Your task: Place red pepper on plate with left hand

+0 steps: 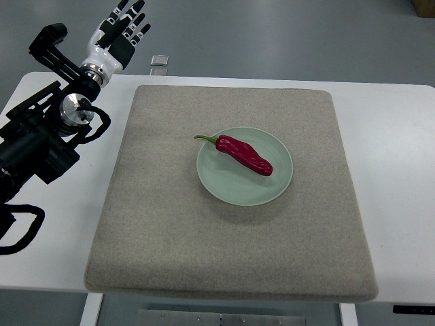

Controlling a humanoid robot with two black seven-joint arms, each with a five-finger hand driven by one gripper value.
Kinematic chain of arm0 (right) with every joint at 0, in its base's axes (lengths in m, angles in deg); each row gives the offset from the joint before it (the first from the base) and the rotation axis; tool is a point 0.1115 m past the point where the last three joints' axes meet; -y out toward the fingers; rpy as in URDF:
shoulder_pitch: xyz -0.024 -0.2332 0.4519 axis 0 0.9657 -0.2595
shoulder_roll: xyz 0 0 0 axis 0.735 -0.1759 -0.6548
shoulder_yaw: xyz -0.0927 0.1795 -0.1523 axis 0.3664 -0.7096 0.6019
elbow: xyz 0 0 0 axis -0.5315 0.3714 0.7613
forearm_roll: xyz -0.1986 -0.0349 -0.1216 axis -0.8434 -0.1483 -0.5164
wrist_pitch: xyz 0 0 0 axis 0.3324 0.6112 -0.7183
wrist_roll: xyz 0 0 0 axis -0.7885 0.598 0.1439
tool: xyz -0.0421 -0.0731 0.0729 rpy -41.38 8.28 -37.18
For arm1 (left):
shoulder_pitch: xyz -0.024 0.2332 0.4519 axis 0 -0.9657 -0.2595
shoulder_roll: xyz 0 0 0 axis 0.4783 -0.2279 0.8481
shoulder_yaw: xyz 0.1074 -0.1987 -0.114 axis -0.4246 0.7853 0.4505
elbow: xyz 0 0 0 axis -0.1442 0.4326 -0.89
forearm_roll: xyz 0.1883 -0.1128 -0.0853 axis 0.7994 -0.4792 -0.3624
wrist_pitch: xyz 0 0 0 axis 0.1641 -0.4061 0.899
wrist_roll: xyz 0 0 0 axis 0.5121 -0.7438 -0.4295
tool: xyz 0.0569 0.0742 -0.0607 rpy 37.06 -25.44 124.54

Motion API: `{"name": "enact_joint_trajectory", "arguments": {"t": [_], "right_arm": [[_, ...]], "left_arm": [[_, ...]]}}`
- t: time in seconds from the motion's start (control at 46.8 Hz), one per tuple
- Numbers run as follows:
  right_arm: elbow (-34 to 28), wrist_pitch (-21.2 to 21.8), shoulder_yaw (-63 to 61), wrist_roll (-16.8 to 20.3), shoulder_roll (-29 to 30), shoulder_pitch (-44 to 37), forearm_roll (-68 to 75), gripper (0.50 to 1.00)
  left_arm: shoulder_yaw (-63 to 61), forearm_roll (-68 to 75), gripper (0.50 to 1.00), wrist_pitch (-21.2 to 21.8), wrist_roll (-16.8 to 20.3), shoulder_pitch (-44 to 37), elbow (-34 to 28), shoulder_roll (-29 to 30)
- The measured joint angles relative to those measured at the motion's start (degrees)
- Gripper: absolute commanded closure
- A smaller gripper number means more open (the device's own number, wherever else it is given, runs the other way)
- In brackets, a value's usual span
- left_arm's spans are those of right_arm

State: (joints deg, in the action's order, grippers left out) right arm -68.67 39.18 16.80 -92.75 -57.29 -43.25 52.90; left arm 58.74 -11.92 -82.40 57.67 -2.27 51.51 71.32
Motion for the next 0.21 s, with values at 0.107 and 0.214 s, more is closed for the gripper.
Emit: {"name": "enact_joint_trajectory", "arguments": {"t": [0.107,0.214], "right_arm": [[0.0,0.0,0.1,0.0,0.0,0.2,-0.1,0.572],[0.1,-0.1,0.2,0.0,0.0,0.4,-0.1,0.572]], "left_arm": [[0.1,-0.1,0.536,0.0,0.0,0.0,0.0,0.0],[0.1,-0.2,0.536,0.2,0.0,0.0,0.0,0.0]]}}
